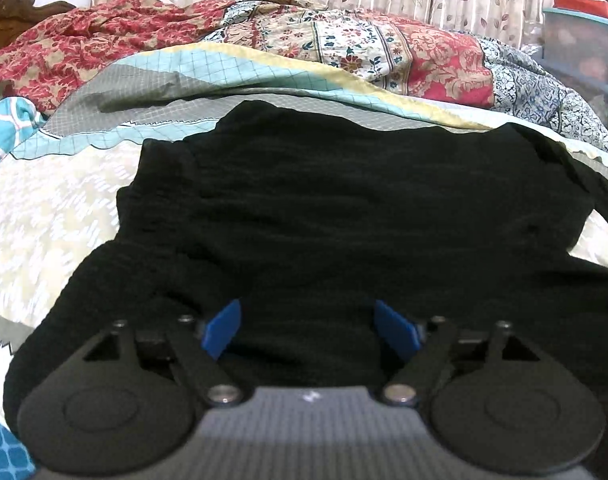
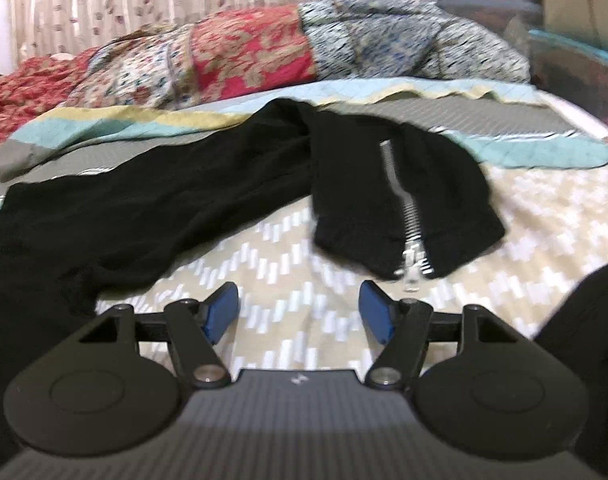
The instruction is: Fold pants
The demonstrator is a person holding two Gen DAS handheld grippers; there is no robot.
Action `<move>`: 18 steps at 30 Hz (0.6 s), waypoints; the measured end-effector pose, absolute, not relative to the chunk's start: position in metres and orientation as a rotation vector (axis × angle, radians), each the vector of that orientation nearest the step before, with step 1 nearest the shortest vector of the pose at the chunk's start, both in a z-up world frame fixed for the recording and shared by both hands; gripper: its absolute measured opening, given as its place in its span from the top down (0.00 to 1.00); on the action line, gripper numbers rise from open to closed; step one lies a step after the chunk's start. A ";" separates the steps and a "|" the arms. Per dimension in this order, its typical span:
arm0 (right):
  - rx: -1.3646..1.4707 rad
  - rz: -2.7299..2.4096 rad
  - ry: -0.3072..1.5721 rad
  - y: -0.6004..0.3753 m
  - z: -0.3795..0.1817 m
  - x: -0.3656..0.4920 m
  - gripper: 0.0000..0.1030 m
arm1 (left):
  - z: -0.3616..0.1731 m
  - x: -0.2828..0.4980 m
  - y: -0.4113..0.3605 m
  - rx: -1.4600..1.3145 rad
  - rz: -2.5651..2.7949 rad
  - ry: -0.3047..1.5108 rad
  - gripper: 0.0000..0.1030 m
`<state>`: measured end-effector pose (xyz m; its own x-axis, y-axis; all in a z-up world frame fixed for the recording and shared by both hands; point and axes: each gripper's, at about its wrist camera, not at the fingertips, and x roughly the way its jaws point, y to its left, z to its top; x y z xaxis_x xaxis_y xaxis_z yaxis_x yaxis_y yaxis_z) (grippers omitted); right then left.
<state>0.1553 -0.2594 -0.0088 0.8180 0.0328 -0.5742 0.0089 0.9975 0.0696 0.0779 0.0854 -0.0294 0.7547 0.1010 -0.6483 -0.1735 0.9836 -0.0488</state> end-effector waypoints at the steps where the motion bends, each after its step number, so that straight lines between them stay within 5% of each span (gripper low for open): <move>1: 0.078 -0.009 0.600 -0.263 -0.004 0.152 0.33 | -0.029 0.078 0.086 -0.111 0.149 0.700 0.25; 11: -0.040 -0.144 0.510 -0.301 0.030 0.129 0.32 | -0.029 0.079 0.088 -0.114 0.140 0.703 0.23; 18: -0.152 -0.029 0.658 -0.286 0.013 0.158 0.16 | -0.030 0.081 0.086 -0.107 0.135 0.708 0.20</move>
